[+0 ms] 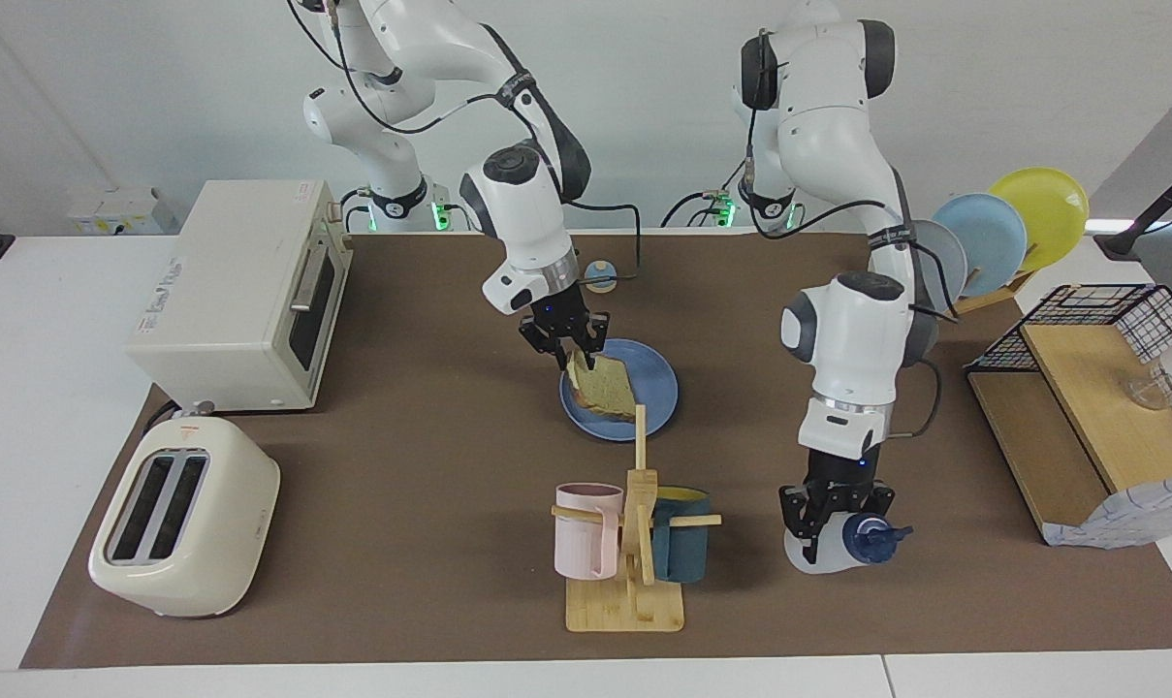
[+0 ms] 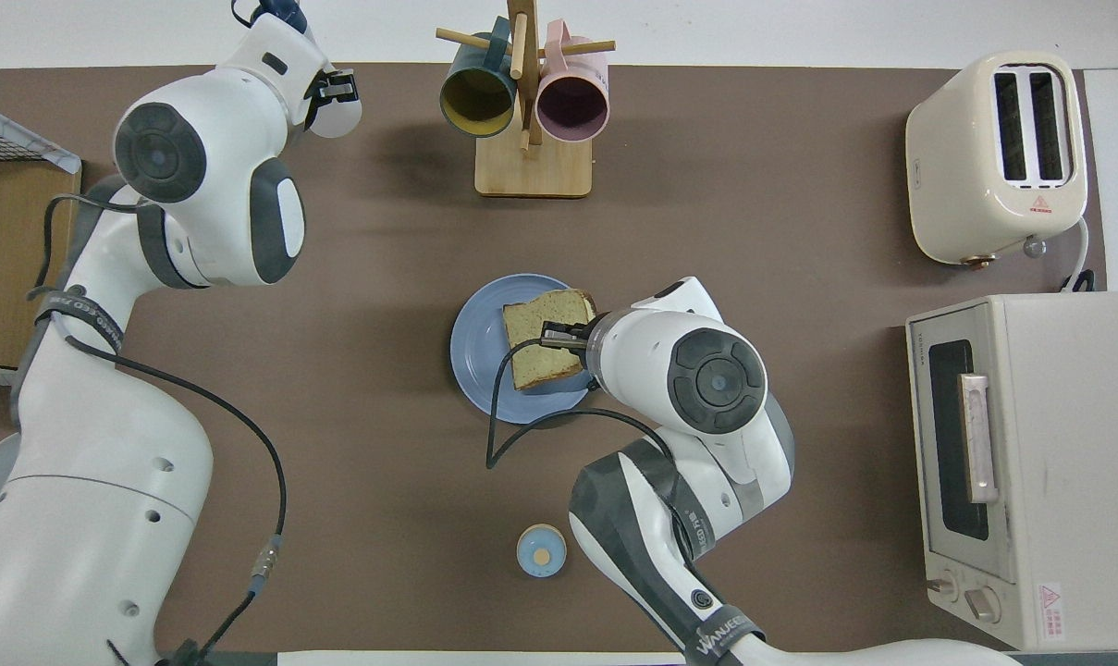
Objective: Put bread on plate and add seasoning
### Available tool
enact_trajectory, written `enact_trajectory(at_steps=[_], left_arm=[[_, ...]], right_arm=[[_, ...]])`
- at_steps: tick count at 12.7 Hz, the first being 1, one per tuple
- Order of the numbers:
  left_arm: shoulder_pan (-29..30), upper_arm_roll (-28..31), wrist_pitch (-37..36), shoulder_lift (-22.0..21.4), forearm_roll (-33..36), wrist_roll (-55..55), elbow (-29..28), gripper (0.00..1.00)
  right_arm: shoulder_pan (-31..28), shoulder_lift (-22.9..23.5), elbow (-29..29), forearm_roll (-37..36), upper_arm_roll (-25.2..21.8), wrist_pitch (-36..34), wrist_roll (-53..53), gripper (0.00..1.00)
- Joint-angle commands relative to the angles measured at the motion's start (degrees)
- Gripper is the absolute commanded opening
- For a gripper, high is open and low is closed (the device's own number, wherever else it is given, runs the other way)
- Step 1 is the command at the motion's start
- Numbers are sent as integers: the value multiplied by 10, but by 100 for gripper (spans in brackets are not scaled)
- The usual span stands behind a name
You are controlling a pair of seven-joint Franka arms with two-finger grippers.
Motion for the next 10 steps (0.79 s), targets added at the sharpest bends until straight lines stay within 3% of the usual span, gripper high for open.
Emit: enact_trajectory(at_steps=[1, 6, 10], left_arm=[[5, -5, -83, -67, 0, 120, -27, 0], [21, -2, -335, -188, 1, 325, -33, 0], [24, -2, -434, -292, 7, 483, -95, 0]], right_arm=[[-14, -18, 4, 5, 1, -17, -3, 100], [-25, -32, 20, 5, 5, -31, -5, 100], [-51, -50, 26, 5, 1, -52, -20, 100]])
